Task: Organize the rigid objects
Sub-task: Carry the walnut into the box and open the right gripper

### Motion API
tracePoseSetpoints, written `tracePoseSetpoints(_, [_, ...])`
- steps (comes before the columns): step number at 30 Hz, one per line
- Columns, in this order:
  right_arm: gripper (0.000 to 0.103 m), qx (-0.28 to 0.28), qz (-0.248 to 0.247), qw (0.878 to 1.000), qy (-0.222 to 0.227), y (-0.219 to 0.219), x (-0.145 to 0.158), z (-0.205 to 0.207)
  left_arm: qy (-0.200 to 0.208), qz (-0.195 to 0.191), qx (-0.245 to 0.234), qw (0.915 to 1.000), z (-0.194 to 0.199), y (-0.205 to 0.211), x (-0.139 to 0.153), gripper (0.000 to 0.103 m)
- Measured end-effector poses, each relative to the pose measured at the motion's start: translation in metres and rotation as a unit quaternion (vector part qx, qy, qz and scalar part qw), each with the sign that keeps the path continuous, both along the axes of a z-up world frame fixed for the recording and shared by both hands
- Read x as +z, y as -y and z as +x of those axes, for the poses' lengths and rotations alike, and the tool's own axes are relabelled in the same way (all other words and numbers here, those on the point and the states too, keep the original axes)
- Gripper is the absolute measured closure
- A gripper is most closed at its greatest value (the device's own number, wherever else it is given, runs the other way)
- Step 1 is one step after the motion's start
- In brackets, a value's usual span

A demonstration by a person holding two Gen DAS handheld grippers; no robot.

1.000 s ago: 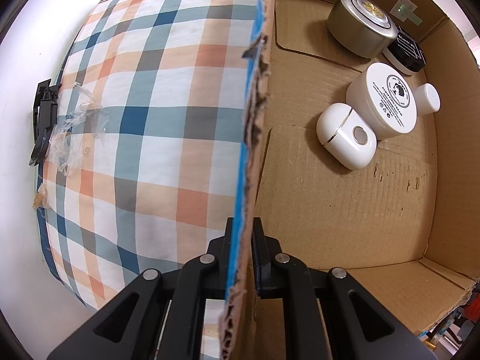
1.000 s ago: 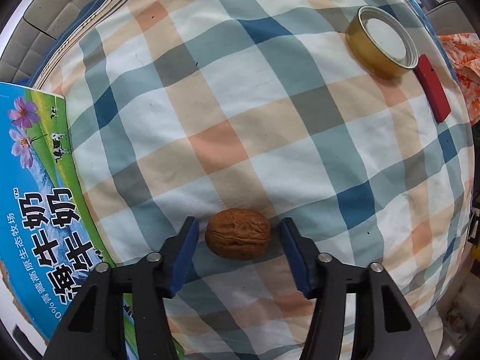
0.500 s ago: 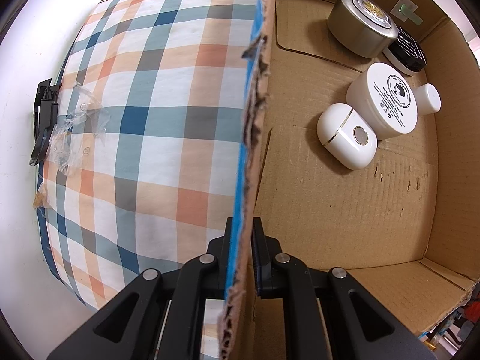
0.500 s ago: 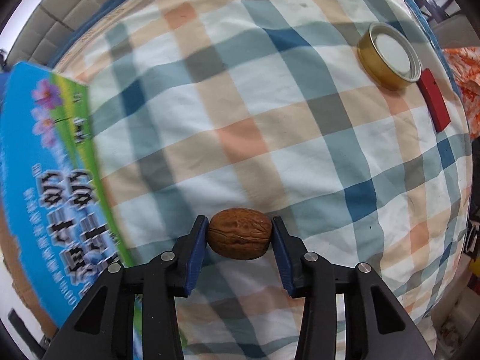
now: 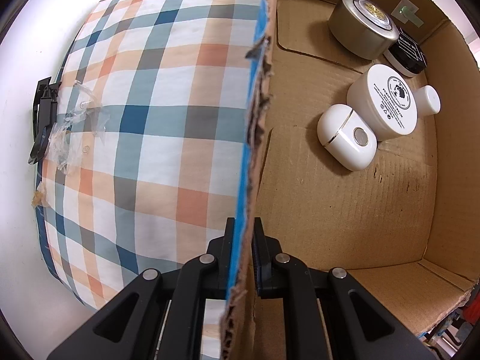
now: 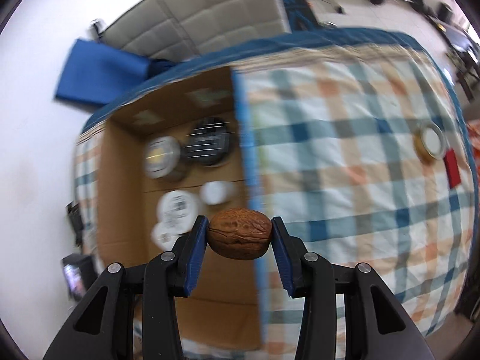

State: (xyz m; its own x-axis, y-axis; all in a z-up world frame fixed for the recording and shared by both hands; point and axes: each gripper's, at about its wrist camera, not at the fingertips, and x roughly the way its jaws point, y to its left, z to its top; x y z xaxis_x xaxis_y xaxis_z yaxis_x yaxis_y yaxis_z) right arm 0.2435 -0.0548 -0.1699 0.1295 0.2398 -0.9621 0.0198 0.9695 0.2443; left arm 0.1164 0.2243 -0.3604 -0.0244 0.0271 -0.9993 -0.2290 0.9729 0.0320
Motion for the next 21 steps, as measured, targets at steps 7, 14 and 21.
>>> tracePoseSetpoints(7, [0.058,0.051,-0.009,0.998,-0.019,-0.065,-0.020,-0.011,-0.002,0.004,-0.006,1.0000,0.002,0.004,-0.001,0.096])
tracePoseSetpoints(14, [0.058,0.068,-0.043,0.995,-0.052,-0.091,-0.071,-0.018,-0.001,0.004,-0.010,0.9999,0.003,0.006,-0.001,0.096])
tracePoseSetpoints(21, [0.058,0.071,-0.069,0.993,-0.067,-0.099,-0.096,-0.019,0.000,0.004,-0.013,0.9999,0.003,0.009,-0.001,0.096])
